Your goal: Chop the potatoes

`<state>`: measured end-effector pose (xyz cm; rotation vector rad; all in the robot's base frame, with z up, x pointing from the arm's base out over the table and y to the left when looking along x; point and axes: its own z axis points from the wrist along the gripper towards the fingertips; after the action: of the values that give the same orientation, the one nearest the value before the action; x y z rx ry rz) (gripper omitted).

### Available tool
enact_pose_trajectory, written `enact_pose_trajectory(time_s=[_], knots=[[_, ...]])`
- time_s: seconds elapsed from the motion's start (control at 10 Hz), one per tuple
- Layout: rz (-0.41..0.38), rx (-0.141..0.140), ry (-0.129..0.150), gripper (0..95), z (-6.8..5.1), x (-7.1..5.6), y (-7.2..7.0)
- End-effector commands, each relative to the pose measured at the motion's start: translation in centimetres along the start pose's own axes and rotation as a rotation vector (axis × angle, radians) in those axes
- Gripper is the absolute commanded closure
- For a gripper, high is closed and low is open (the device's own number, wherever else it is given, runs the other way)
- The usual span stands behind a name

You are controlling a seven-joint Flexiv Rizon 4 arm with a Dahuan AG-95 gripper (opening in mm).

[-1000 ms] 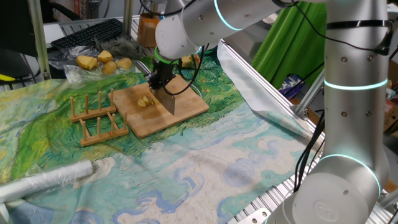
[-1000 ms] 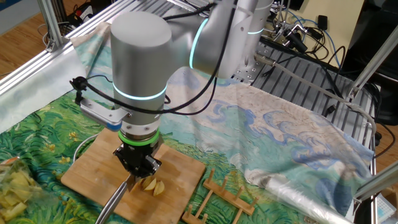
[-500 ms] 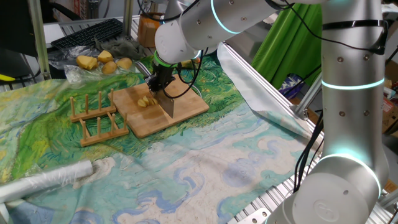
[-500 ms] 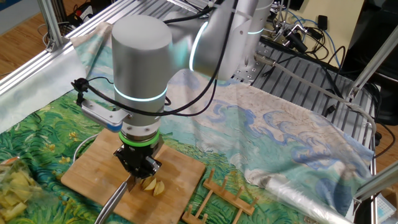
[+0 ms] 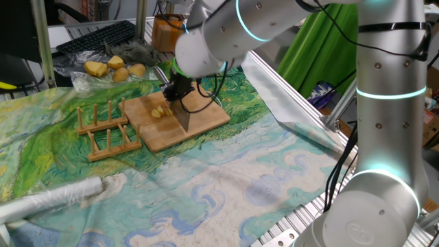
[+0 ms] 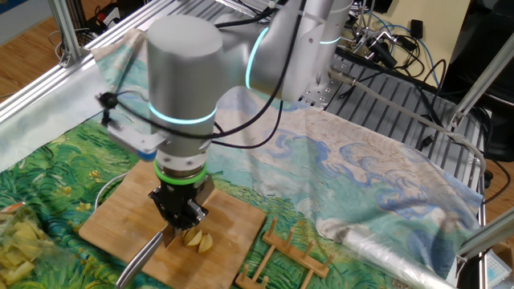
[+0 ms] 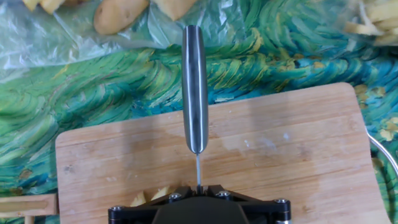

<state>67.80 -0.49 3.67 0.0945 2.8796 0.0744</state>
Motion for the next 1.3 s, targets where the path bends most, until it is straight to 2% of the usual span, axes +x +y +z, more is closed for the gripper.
enact_pose_trajectory(time_s=[0.1,0.4,0.5,0.6,0.8,1.1,1.3], knots=[[-0.025,-0.003,0.000,95.0,0.5,-0.1,0.1],[-0.016,-0.004,0.022,95.0,0.5,-0.6,0.7],[-0.021,0.004,0.047,95.0,0.1,-0.9,0.9],[-0.031,0.005,0.059,95.0,-0.4,-1.2,0.9],[-0.038,-0.003,0.061,95.0,-0.4,-1.4,0.9],[-0.055,0.003,0.067,95.0,-0.6,-1.4,0.9],[-0.079,0.006,0.070,95.0,-1.1,-1.3,0.6]])
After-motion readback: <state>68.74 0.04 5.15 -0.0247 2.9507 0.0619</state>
